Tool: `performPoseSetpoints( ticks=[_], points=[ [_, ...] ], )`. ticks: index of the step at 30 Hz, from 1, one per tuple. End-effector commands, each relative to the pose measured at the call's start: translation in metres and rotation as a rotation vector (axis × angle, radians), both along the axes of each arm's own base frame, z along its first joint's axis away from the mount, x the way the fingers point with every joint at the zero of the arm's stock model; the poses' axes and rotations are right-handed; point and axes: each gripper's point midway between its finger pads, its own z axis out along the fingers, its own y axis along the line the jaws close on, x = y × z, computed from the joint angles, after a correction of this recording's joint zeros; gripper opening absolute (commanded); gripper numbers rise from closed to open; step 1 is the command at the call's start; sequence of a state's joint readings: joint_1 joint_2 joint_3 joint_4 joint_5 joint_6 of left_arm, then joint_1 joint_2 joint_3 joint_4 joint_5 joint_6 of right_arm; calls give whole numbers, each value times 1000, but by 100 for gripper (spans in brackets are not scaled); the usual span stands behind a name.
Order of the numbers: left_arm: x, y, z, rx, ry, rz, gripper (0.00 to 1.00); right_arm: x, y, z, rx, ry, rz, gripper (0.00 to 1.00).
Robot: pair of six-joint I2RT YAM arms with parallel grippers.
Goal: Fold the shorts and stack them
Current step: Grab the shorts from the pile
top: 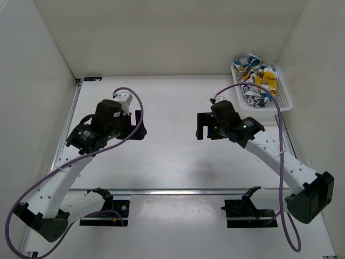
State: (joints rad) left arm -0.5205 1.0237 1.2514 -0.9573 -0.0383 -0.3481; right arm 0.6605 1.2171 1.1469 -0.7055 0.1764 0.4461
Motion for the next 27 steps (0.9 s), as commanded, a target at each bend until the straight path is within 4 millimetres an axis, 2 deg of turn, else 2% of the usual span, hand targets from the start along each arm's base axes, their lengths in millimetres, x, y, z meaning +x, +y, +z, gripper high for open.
performPoseSetpoints(
  ticks=[1, 3, 5, 7, 8, 9, 11, 12, 13, 14, 15, 16, 17, 18, 19, 21, 22, 24, 25, 27],
  points=[
    [1, -6, 5, -16, -11, -27, 100, 7, -13, 11, -17, -55, -65, 100],
    [2, -7, 2, -11, -2, -27, 100, 13, -27, 10, -47, -67, -126, 100],
    [3, -9, 3, -16, 1, -34, 100, 22, -37, 21, -47, -95, -190, 100],
    [3, -13, 5, -21, 4, -59, 100, 42, -57, 23, -73, -105, -281, 100],
    [5, -14, 1, -15, 15, -59, 100, 57, -61, 32, -74, -115, -309, 100],
    [4, -13, 0, -11, 23, -59, 100, 72, -84, 34, -85, -104, -388, 100],
    [8, -16, 3, -11, 23, -59, 100, 90, -104, 37, -80, -73, -457, 100],
    [8, -16, 3, -11, 23, -59, 100, 113, -123, 43, -57, -68, -518, 100],
    [9, -17, 0, -7, 31, -59, 100, 122, -132, 44, -49, -65, -547, 100],
    [12, -18, -1, -4, 37, -59, 100, 137, -156, 34, -65, -36, -615, 100],
    [12, -18, -1, -4, 37, -59, 100, 151, -163, 46, -32, -55, -639, 100],
    [15, -18, -6, 12, 49, -49, 100, 161, -170, 44, -23, -46, -655, 100],
    [20, -17, -7, 26, 52, -37, 100, 175, -185, 28, -23, -4, -702, 99],
    [26, -16, -5, 35, 37, -19, 100, 188, -189, 34, 2, -17, -718, 99],
    [28, -15, -8, 46, 40, -10, 100, 202, -195, 12, -17, 31, -731, 99],
    [36, -15, -8, 62, 40, 6, 100, 223, -214, 0, -21, 43, -773, 99],
    [37, -13, -8, 69, 37, 14, 100, 245, -219, -6, -13, 43, -779, 99],
    [42, -16, -6, 69, 38, 14, 100, 263, -235, -18, 10, 63, -798, 99],
    [43, -14, -6, 76, 34, 24, 100, 283, -240, -31, 35, 74, -793, 99],
    [52, -11, -4, 105, 21, 45, 100, 297, -255, -47, 69, 101, -812, 99]
  ],
)
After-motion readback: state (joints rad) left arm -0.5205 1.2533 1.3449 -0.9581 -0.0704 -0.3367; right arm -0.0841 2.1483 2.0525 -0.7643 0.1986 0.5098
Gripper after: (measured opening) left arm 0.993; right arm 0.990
